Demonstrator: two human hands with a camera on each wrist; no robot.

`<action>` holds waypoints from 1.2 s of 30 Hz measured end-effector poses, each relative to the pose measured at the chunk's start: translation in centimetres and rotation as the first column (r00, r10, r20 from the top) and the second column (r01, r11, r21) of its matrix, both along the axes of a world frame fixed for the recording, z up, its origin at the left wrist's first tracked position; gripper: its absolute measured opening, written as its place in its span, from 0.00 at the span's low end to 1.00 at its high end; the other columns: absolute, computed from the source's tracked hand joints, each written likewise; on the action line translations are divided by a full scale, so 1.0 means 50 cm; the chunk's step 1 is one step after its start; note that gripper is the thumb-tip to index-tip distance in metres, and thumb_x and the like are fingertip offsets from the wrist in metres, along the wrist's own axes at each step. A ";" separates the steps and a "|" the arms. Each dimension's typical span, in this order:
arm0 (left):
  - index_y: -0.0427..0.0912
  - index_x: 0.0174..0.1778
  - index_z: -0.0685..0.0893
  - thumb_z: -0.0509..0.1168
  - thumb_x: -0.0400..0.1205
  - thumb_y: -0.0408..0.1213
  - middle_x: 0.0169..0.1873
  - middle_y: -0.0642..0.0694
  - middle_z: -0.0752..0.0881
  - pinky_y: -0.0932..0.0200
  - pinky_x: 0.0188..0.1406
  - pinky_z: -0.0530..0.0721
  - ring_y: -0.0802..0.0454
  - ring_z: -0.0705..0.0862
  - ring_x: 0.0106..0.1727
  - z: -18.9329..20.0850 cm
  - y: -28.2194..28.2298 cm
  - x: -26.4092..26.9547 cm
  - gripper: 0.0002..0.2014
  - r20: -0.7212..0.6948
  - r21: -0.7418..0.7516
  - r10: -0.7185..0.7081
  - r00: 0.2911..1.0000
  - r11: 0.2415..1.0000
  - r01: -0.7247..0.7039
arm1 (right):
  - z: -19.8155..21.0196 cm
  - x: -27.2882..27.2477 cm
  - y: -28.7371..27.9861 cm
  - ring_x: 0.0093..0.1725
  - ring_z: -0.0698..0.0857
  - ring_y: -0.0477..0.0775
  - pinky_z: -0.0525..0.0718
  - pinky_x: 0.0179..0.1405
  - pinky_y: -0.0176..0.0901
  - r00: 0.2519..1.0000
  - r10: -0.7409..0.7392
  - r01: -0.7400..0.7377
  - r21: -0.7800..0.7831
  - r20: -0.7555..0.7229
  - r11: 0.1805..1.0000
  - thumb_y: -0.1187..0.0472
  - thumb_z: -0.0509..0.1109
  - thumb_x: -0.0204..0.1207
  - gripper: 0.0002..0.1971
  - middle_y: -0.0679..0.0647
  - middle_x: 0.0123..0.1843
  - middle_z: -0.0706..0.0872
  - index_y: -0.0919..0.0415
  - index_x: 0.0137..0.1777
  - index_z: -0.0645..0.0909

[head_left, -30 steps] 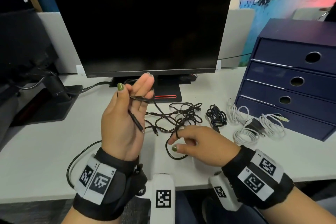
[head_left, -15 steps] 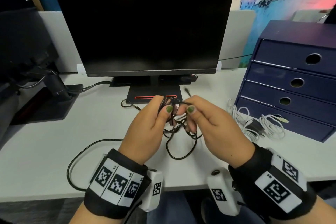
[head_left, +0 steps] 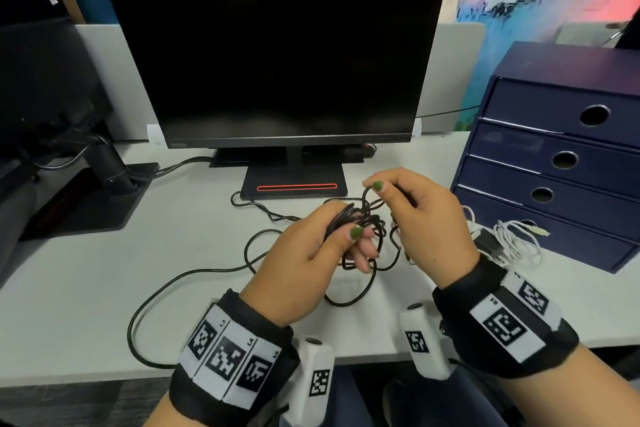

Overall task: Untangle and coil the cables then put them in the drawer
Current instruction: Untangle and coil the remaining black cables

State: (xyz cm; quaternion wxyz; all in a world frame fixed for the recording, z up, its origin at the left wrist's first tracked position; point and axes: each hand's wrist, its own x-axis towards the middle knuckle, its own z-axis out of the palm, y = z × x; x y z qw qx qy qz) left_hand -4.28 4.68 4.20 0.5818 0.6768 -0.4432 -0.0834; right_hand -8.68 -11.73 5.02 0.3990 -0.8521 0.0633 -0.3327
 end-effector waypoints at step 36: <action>0.44 0.57 0.76 0.53 0.88 0.37 0.57 0.55 0.88 0.66 0.56 0.82 0.59 0.85 0.61 -0.002 0.004 0.030 0.08 -0.079 -0.186 0.276 0.958 0.940 -0.286 | -0.059 -0.021 0.074 0.51 0.79 0.41 0.73 0.59 0.49 0.924 0.288 -0.369 -0.394 -0.251 0.842 0.55 0.64 0.78 0.15 0.40 0.48 0.84 0.49 0.63 0.82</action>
